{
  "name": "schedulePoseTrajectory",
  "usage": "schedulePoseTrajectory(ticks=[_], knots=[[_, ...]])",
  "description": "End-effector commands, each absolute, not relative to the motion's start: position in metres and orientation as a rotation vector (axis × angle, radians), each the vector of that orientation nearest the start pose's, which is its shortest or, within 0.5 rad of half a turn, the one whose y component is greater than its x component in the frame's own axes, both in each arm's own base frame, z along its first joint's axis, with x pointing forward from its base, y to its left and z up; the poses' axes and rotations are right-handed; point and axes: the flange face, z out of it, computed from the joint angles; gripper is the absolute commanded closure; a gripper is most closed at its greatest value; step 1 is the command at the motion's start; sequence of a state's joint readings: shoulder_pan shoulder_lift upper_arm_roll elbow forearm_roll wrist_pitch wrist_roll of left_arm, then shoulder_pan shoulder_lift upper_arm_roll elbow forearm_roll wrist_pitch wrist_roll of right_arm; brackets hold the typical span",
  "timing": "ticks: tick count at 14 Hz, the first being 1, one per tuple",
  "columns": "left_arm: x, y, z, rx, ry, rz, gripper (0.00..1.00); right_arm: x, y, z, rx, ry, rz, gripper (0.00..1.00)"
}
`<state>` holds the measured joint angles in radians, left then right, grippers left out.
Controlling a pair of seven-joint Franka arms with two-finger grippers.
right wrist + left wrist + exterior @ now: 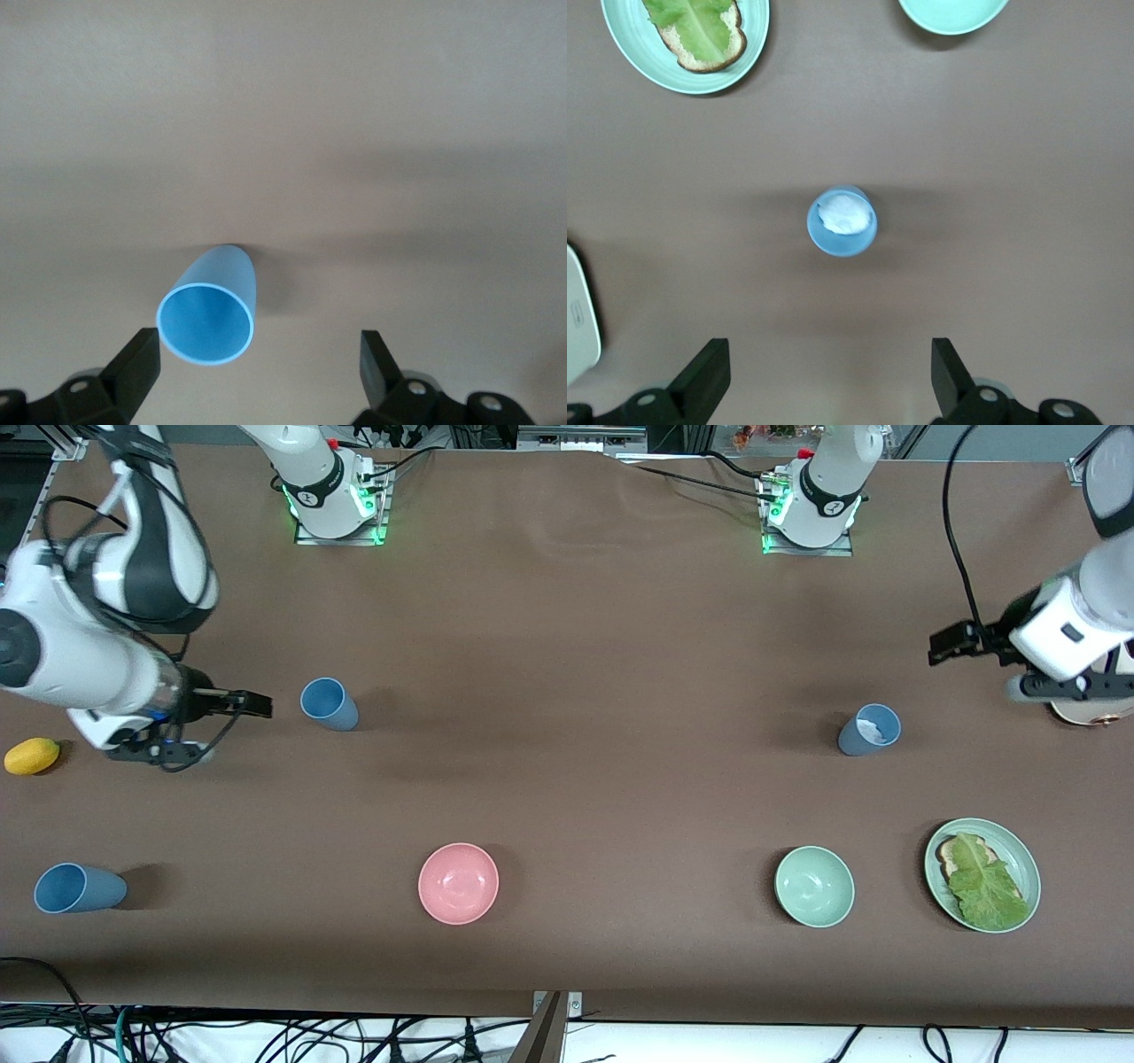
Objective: Stack blue cups with both arms
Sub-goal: 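Lower the right gripper onto one blue cup while the left gripper reaches the other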
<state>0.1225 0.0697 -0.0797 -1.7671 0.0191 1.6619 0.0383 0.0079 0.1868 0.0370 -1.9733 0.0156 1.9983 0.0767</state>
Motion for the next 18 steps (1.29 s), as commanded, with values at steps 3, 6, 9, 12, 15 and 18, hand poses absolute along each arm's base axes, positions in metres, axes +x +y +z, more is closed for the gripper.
schedulePoseTrajectory(ticks=[3, 6, 9, 12, 15, 18], knots=[[0.554, 0.039, 0.386, -3.081, 0.100, 0.261, 0.00, 0.505, 0.032, 0.317, -3.144, 0.026, 0.171, 0.00], [0.543, 0.039, 0.318, -3.038, 0.183, 0.222, 0.00, 0.502, 0.032, 0.298, -3.143, 0.019, 0.159, 0.00], [0.545, 0.040, 0.278, -3.037, 0.207, 0.265, 0.03, 0.505, 0.033, 0.277, -3.141, 0.016, 0.173, 0.00], [0.546, 0.045, 0.252, -3.047, 0.220, 0.291, 0.78, 0.505, 0.033, 0.262, -3.138, 0.019, 0.192, 0.00], [0.547, 0.045, 0.250, -3.048, 0.234, 0.299, 1.00, 0.505, 0.034, 0.256, -3.137, 0.017, 0.209, 0.01], [0.550, 0.045, 0.253, -3.047, 0.233, 0.294, 1.00, 0.506, 0.034, 0.253, -3.135, 0.037, 0.217, 0.72]])
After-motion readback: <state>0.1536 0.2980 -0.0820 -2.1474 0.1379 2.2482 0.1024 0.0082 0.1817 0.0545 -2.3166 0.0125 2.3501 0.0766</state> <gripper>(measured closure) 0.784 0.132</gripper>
